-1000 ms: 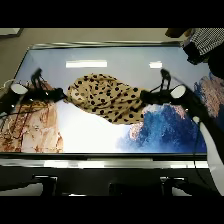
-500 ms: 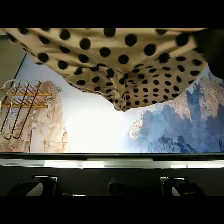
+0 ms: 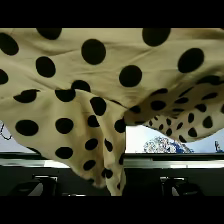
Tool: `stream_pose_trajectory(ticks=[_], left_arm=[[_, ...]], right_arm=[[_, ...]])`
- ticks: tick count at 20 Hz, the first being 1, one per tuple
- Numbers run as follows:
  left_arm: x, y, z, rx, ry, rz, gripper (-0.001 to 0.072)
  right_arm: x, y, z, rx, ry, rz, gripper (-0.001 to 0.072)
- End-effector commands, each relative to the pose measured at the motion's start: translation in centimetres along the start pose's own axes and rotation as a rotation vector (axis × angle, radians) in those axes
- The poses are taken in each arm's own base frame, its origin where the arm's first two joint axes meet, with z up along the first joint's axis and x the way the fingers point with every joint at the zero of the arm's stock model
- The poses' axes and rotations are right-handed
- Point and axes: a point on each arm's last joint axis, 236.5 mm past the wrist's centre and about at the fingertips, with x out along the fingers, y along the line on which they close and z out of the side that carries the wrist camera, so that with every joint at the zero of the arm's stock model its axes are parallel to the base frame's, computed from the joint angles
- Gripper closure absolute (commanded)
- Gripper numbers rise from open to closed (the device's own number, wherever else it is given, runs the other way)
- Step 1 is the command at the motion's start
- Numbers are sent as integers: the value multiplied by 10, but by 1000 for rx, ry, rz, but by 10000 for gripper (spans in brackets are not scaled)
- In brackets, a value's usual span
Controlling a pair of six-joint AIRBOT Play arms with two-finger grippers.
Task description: Fold the clothes and pants, and hang the long-sleeved shirts on hangers.
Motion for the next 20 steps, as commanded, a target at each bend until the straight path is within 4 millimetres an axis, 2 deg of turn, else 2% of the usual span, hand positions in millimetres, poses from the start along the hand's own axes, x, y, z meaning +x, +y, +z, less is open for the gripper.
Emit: stream_pose_trajectory(ticks=[1, 3, 5, 7, 8, 10, 11, 12, 14, 15, 16, 17, 18, 19, 20], left_arm=[[65, 35, -49, -77, 93, 28, 682], [127, 60, -98, -130, 145, 44, 682], [192, 78, -160, -175, 181, 60, 682], [248, 87, -236, -210, 231, 76, 682], [271, 88, -280, -223, 283, 77, 682], [300, 84, -370, -267, 413, 72, 682], [307, 83, -409, -328, 473, 84, 682], [307, 82, -448, -407, 541, 104, 682], [295, 74, -511, -533, 698, 140, 682], [286, 70, -529, -556, 767, 144, 677], [276, 67, -538, -563, 824, 140, 646], [269, 66, -537, -566, 859, 136, 493], [260, 68, -527, -571, 891, 132, 246], [250, 72, -511, -571, 915, 129, 150], [238, 79, -490, -569, 931, 130, 150]], right_arm=[[57, -28, -21, 92, 125, -52, 683], [106, -56, -44, 156, 225, -100, 683], [160, -91, -78, 193, 340, -158, 683], [207, -127, -117, 193, 443, -208, 683], [230, -147, -141, 211, 501, -241, 683], [264, -183, -194, 248, 618, -297, 683], [277, -197, -217, 263, 666, -318, 684], [290, -212, -242, 282, 709, -339, 684], [307, -234, -279, 306, 767, -371, 684], [312, -243, -295, 317, 791, -384, 684], [316, -249, -306, 324, 810, -393, 684], [316, -253, -315, 330, 828, -400, 684], [315, -254, -319, 330, 842, -403, 684], [313, -253, -320, 329, 853, -405, 684], [309, -252, -320, 320, 867, -404, 684]])
